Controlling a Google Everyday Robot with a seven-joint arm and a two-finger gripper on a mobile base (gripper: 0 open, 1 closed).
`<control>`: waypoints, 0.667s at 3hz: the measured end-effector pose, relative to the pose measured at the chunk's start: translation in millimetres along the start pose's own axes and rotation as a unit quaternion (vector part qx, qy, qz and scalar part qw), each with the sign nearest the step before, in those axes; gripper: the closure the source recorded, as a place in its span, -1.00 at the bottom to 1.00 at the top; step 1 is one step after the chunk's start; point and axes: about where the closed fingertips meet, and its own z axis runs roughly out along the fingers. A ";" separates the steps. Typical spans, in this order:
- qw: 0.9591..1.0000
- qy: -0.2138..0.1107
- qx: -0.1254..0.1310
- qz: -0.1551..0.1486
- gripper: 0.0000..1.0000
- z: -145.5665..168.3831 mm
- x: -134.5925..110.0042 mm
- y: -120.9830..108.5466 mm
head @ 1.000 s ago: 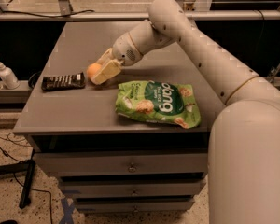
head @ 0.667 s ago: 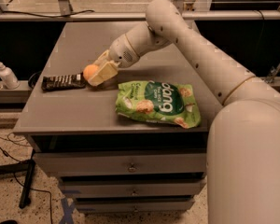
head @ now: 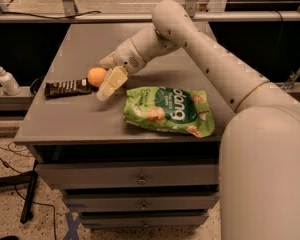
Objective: Move orange near rxbar chocolate
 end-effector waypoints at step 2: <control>1.000 -0.015 0.016 -0.021 -1.00 -28.0 -17.4 -15.4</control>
Offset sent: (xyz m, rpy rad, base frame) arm 0.0713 -0.0462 0.1023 0.1303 -0.1749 -0.0833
